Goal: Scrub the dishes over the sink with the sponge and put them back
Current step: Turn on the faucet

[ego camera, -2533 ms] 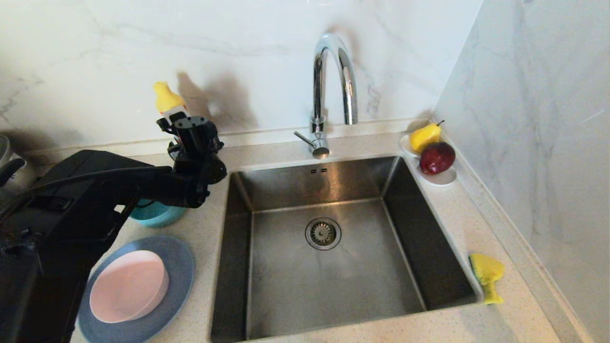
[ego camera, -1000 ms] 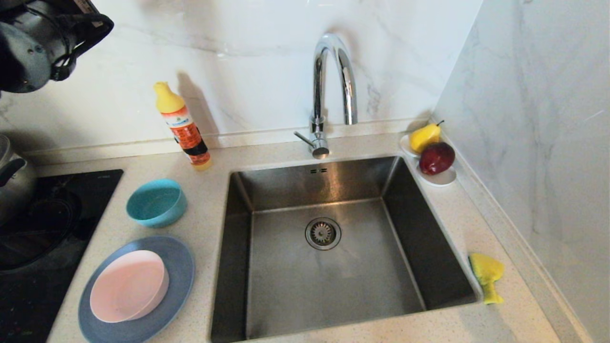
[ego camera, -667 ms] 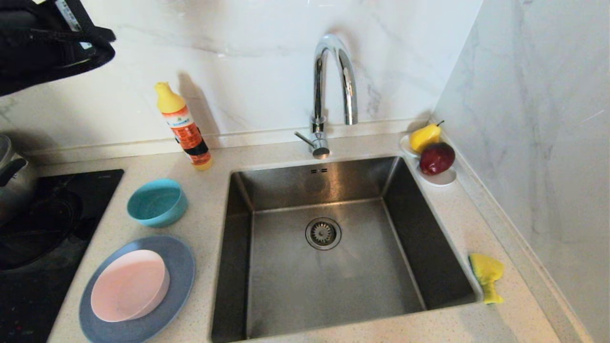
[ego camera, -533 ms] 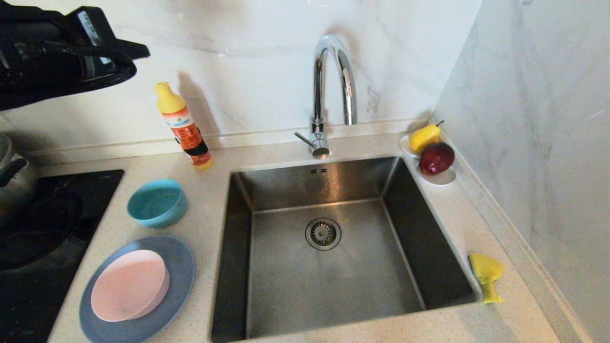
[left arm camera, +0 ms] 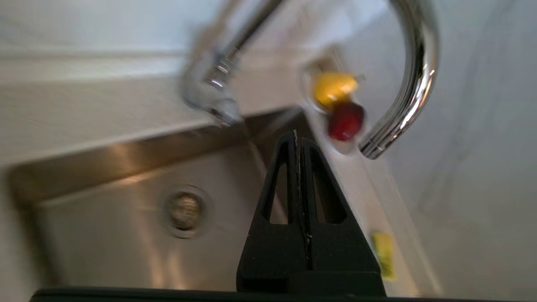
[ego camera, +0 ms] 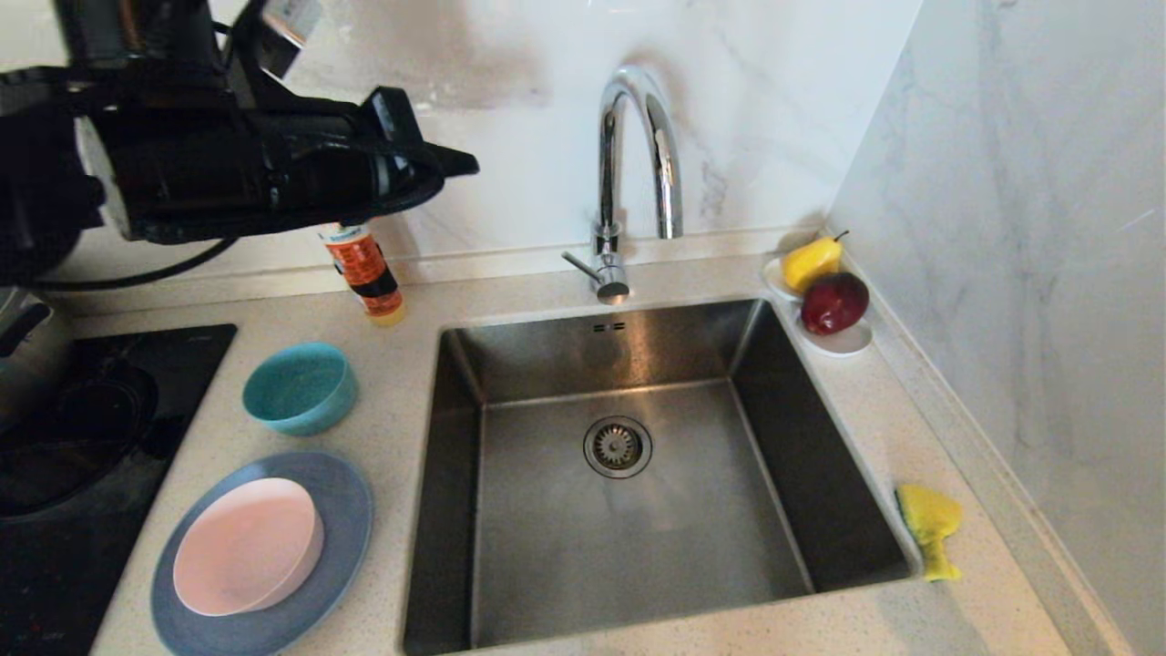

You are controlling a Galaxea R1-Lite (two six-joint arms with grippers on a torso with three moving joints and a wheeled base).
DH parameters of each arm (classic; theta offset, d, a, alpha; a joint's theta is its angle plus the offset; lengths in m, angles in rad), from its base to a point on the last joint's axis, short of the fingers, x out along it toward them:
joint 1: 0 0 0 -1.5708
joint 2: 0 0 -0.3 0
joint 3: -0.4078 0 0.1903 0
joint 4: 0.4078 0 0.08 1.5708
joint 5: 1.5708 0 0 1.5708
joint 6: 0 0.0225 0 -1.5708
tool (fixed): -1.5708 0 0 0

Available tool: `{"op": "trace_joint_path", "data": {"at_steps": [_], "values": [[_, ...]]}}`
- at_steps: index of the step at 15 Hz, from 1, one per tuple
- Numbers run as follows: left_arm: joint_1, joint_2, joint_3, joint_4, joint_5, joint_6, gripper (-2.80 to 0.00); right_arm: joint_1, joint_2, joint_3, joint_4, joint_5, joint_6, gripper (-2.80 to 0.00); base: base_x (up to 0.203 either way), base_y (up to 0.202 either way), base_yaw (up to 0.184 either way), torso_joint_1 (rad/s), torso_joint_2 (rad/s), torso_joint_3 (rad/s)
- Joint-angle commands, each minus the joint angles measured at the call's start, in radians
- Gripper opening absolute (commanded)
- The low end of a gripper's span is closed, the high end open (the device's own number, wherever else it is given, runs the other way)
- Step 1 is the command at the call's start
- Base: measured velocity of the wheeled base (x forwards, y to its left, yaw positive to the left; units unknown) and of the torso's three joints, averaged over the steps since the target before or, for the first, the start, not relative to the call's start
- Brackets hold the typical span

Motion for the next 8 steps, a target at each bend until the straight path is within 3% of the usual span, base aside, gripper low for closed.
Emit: {"op": "trace_joint_path", "data": {"at_steps": [1,3,8], "values": [[0.000,0.145,-0.033,-0.053,-0.053,-0.032,-2.80,0.000,0.000,0.000,0.000,0.000,0.000,-2.80,0.000,0.000,0.000,0.000,0.00,0.000],[0.000,0.217,-0.057,-0.107,-0.063,-0.045,-2.80,0.000,0.000,0.000,0.002,0.000,0.000,-2.80,0.000,0.000,0.000,0.000,0.00,0.000],[0.000,0.372,-0.180,-0.119,-0.058,-0.047,-2.80,0.000,0.000,0.000,0.001,0.000,0.000,-2.80,0.000,0.000,0.000,0.000,0.00,0.000]]}}
